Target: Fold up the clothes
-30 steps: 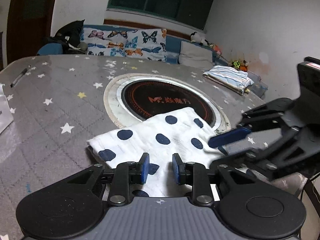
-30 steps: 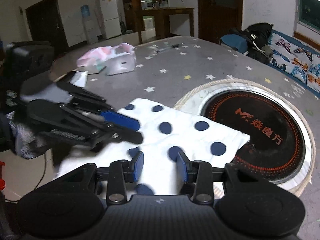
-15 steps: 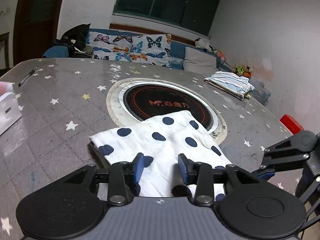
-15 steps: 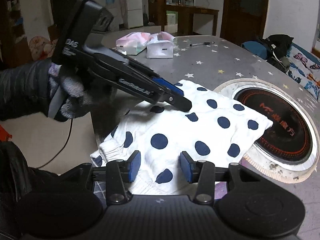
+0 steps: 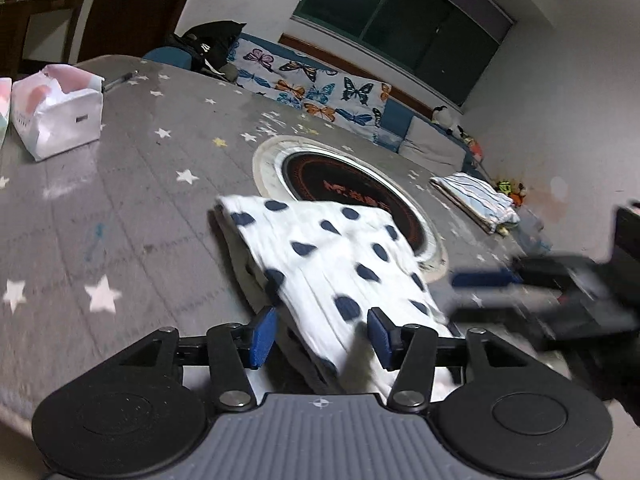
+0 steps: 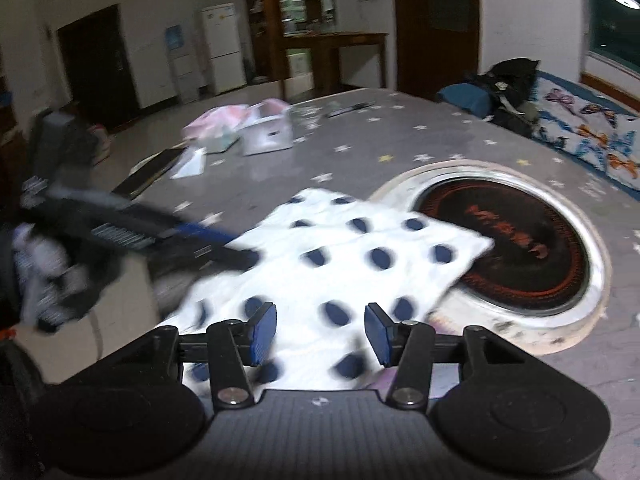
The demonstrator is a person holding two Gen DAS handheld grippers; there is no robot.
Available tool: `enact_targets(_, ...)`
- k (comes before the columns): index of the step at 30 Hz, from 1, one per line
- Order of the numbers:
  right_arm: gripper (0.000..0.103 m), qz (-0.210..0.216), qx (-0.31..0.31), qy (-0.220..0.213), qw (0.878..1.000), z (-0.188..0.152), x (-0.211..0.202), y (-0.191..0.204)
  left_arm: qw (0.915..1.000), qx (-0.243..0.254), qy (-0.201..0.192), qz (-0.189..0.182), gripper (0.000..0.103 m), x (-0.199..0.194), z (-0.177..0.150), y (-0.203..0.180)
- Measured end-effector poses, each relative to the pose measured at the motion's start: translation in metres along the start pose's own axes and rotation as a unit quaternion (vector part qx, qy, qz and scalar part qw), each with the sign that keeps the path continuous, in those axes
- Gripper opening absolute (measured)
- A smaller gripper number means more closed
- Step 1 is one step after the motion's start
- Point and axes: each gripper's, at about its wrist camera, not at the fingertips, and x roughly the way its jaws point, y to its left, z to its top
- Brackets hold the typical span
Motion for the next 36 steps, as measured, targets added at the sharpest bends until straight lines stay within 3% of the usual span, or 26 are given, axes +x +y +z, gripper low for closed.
enact_targets(7, 0.049, -0.05, 0.053, -0.014, 0.997, 0.025, 0.032, -0.062, 0.9988, 0.013, 0.037, -0.03, 0.06, -0.008, -0.018, -0.015)
enact_targets(13, 0.049, -0.057, 0.126, -0.008, 0.99, 0.033, 0.07, -0.109, 0.9971, 0.012, 0.06, -0.045, 0.06, -0.011, -0.024, -0.015)
enact_targets(22, 0.047, -0.022, 0.211, 0.003, 0.977, 0.028, 0.103, -0.139, 0.995, 0.023, 0.079, -0.056, 0.06, -0.011, -0.025, -0.017)
enact_targets(31, 0.02, -0.015, 0.212, 0.002, 0.977, 0.029, 0.103, -0.136, 0.9923, 0.04, 0.095, -0.068, 0.06, -0.014, -0.032, -0.026)
enact_targets(36, 0.016, -0.039, 0.217, -0.012, 0.975, 0.028, 0.092, -0.137, 0.9912, 0.082, 0.096, -0.041, 0.059, -0.006, -0.035, -0.033)
